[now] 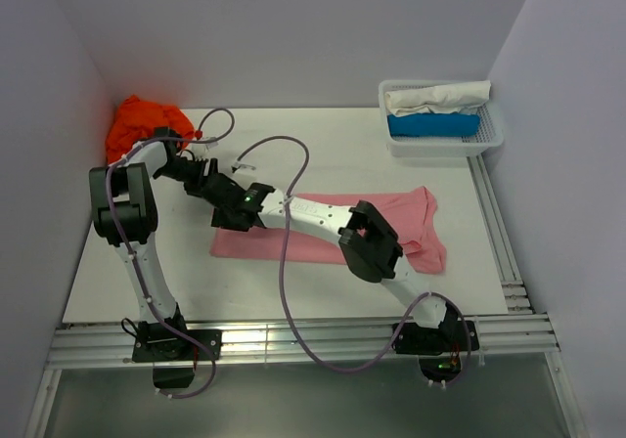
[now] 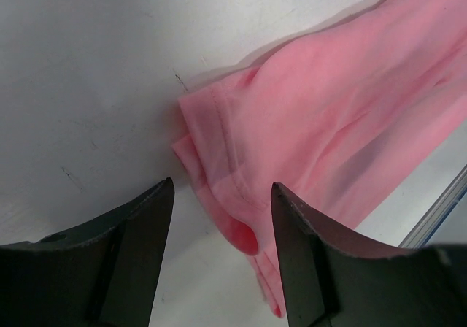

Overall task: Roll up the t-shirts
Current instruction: Roll the tshirt

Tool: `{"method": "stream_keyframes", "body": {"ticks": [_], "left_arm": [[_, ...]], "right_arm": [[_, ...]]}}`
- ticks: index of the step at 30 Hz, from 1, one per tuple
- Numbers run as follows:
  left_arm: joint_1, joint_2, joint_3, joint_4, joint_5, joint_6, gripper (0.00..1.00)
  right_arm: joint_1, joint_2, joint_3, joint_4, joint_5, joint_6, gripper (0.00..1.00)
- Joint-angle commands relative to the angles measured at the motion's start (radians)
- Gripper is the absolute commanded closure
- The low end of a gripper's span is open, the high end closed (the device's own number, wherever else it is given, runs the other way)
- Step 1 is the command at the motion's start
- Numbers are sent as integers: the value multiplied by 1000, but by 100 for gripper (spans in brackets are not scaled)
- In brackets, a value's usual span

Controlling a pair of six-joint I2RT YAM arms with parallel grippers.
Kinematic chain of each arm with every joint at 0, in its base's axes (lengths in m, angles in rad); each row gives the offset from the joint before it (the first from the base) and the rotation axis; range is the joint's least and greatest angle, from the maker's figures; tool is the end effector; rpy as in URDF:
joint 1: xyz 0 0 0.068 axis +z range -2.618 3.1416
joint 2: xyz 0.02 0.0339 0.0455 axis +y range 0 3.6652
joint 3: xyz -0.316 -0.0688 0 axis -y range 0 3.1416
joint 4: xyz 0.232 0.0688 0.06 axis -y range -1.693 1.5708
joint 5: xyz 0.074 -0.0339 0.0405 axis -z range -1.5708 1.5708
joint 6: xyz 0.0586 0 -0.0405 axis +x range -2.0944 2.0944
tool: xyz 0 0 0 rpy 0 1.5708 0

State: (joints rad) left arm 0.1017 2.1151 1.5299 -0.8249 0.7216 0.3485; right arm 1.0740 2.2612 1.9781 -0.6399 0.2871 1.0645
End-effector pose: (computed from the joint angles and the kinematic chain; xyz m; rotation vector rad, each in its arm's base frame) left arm 0.4308 0.0050 0.1892 0.4102 2.6463 -0.9364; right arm 0.2716 0.4662 0.2461 0.1107 2.5286 0.5685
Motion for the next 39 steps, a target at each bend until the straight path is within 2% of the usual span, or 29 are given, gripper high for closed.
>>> {"method": "stream_keyframes", "body": {"ticks": [1,8,19,31,35,39], "left_arm": [[-10,20,-2,21,12,-9,38],[-20,28,-14,24,3,-2,40],[-31,5,-57,67,-47,-20,42],[-45,-9,-106,113,-73,-46,55],[-46,-9,-106,113,-77,-46,63],[-46,-21,-96,113,-85,-51,72]], "right_arm": [[26,89,149,-10,-31,-21,49],[55,173,199,23,-55,-1,49],[86,247,268,-118,-32,23,49],[112,268,275,-216,-46,16,55],[112,271,291,-199,-54,9,75],[110,219,242,-149,-49,-8,85]]}}
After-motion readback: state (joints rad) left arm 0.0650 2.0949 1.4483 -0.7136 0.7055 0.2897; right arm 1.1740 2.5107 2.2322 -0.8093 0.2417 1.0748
